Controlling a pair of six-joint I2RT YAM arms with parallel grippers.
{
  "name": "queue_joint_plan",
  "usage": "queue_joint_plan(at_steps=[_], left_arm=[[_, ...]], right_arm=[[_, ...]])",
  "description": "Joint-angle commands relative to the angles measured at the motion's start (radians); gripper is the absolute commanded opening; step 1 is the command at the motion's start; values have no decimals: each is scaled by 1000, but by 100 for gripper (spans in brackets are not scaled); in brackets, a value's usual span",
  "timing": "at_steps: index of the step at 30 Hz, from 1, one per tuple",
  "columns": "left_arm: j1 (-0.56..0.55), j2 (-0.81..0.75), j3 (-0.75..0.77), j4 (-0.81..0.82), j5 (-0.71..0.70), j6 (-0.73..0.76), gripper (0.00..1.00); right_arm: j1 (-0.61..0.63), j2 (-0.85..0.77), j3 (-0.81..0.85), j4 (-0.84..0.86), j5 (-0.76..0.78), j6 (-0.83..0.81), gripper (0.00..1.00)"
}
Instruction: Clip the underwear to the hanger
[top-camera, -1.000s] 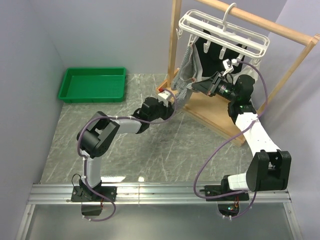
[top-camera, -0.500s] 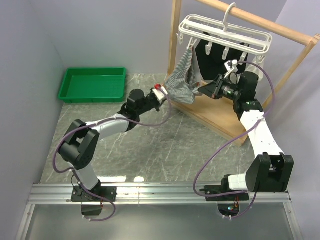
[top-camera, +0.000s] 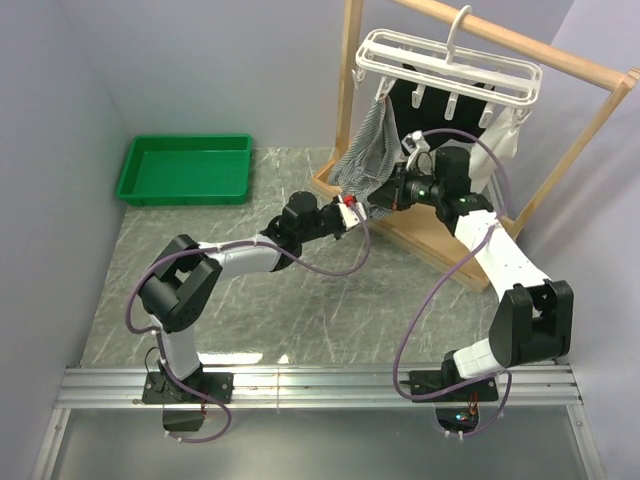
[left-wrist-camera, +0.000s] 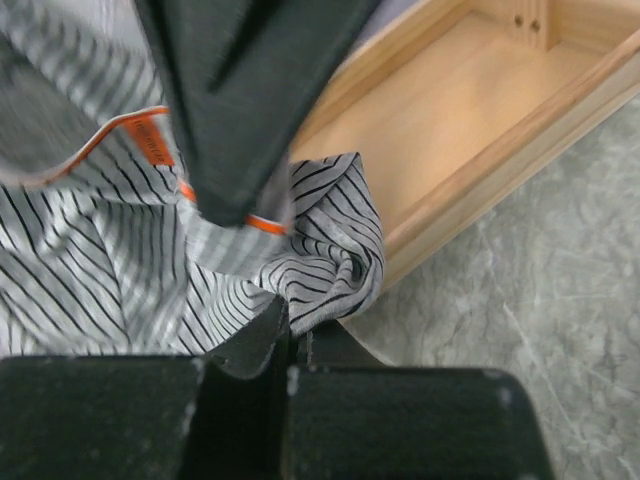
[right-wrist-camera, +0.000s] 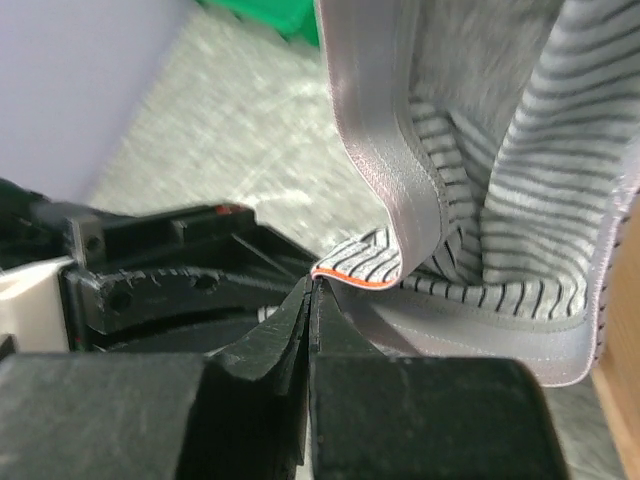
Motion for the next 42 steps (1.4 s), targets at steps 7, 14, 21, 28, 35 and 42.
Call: queue_joint_plan(at_steps=[7,14,21,28,35,42], left_arm=[[1,36,35,54,-20,-15,0],[4,22,-7,45,-22,-22,36],[25,-61,-71,-8,-20,-74,62],[54,-136,-123,-81,-45,-138,83],[82,-171,-142,-102,-86,-218,90],[104,-174,-108,-107,-89,-276,96]], right_arm=[[55,52,32,-121,105,-188,0],[59,66,15,-82,136,-178,0],[59,101,15,-14,183,-169,0],[60,157,15,59,222,-148,0],[60,169,23,86,240,-123,14],[60,100,14,72,249,-112,37]])
